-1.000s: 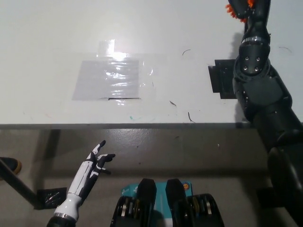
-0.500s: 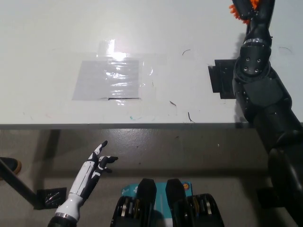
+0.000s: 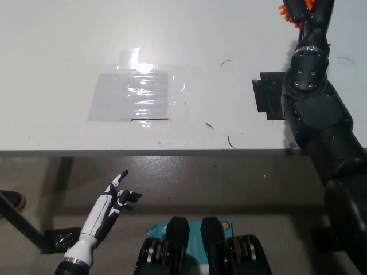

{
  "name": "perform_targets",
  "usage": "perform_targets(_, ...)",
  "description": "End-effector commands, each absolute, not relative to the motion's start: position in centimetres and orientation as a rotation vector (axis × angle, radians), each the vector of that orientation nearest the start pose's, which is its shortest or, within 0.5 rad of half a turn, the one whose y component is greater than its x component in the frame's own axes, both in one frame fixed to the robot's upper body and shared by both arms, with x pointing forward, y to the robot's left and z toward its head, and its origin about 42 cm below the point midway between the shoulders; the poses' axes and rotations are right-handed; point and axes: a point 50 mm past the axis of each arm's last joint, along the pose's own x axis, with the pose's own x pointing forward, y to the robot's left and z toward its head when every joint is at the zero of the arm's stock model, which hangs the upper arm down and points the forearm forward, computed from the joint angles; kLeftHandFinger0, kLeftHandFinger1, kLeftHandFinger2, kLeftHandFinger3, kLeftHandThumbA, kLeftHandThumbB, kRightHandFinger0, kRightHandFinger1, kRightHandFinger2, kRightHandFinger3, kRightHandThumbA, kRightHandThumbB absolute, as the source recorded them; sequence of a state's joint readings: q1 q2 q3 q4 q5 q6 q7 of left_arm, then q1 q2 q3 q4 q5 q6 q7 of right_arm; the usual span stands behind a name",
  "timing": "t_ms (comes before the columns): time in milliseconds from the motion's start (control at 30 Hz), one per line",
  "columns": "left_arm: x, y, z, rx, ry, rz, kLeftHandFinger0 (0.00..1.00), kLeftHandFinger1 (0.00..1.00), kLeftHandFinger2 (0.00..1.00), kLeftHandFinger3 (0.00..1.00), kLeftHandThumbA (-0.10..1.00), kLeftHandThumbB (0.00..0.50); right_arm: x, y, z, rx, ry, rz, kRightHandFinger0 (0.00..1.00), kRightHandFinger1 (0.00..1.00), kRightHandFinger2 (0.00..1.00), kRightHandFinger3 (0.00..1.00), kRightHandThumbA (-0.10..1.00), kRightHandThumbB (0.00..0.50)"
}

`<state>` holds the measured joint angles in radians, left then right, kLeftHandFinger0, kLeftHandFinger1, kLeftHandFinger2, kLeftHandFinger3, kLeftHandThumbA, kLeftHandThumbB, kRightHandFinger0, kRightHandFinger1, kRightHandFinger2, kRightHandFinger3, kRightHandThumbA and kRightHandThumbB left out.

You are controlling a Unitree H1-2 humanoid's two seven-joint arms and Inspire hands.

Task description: The robot uses it right hand to pick up an extended orange duster kept in the middle of the desk and presses its handle against the desk to collapse it

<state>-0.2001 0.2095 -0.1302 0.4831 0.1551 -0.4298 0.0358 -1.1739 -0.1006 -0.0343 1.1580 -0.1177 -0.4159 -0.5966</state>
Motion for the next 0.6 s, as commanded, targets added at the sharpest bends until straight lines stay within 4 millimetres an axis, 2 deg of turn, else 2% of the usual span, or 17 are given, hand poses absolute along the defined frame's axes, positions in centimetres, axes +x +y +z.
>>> perform_targets(0,33.5,25.2,6.7,0.387,-0.225,-0.158,0.56,0.64,0.63,1.0,1.0,0.5,57.1,-16.6,33.7,-0.024,-0.516,-0.378,0.0,0.0,0.21,0.21,-0.1,0.098)
perform_targets(67,33.4,25.3,6.7,0.385,-0.224,-0.156,0.55,0.64,0.62,1.0,1.0,0.5,57.1,-16.5,33.1,-0.026,-0.505,-0.376,0.0,0.01,0.25,0.24,-0.1,0.089)
perform_targets(100,33.4,25.5,6.7,0.38,-0.221,-0.153,0.56,0.64,0.62,1.0,1.0,0.5,56.8,-16.2,31.8,-0.037,-0.48,-0.375,0.0,0.02,0.29,0.27,-0.1,0.092)
perform_targets(133,33.4,25.5,6.7,0.379,-0.221,-0.153,0.56,0.64,0.62,1.0,1.0,0.5,56.8,-16.2,31.6,-0.039,-0.476,-0.376,0.0,0.03,0.33,0.33,-0.1,0.094)
perform_targets(200,33.5,25.5,6.7,0.372,-0.22,-0.152,0.55,0.62,0.6,0.99,1.0,0.5,56.7,-16.2,30.7,-0.051,-0.452,-0.373,0.0,0.03,0.33,0.35,-0.1,0.095)
perform_targets(233,33.5,25.5,6.7,0.372,-0.22,-0.152,0.54,0.62,0.6,0.99,1.0,0.5,56.7,-16.2,30.7,-0.051,-0.452,-0.373,0.0,0.01,0.27,0.31,-0.1,0.102)
perform_targets(267,33.6,25.5,6.8,0.371,-0.221,-0.151,0.54,0.62,0.59,0.98,1.0,0.5,56.6,-16.1,29.7,-0.064,-0.424,-0.379,0.0,0.02,0.31,0.37,-0.1,0.087)
perform_targets(300,33.6,25.5,6.8,0.376,-0.221,-0.152,0.57,0.63,0.59,0.98,1.0,0.5,56.5,-16.0,29.0,-0.057,-0.404,-0.38,0.0,0.01,0.3,0.38,-0.1,0.078)
perform_targets(400,33.6,25.5,6.8,0.376,-0.221,-0.153,0.58,0.63,0.58,0.98,1.0,0.5,56.5,-16.0,28.9,-0.057,-0.401,-0.381,0.0,0.01,0.31,0.39,-0.1,0.075)
perform_targets(433,33.3,25.5,6.7,0.385,-0.222,-0.155,0.59,0.63,0.56,0.97,1.0,0.5,55.9,-15.7,26.8,-0.003,-0.342,-0.382,0.0,0.0,0.27,0.37,-0.1,0.089)
perform_targets(500,33.3,25.5,6.7,0.386,-0.224,-0.154,0.57,0.61,0.55,0.95,1.0,0.5,55.6,-15.7,25.7,-0.043,-0.325,-0.399,0.0,0.0,0.27,0.35,-0.1,0.079)
perform_targets(567,33.3,25.5,6.7,0.386,-0.224,-0.154,0.57,0.61,0.55,0.95,1.0,0.5,55.5,-15.7,25.6,-0.046,-0.324,-0.401,0.0,0.0,0.26,0.35,-0.1,0.079)
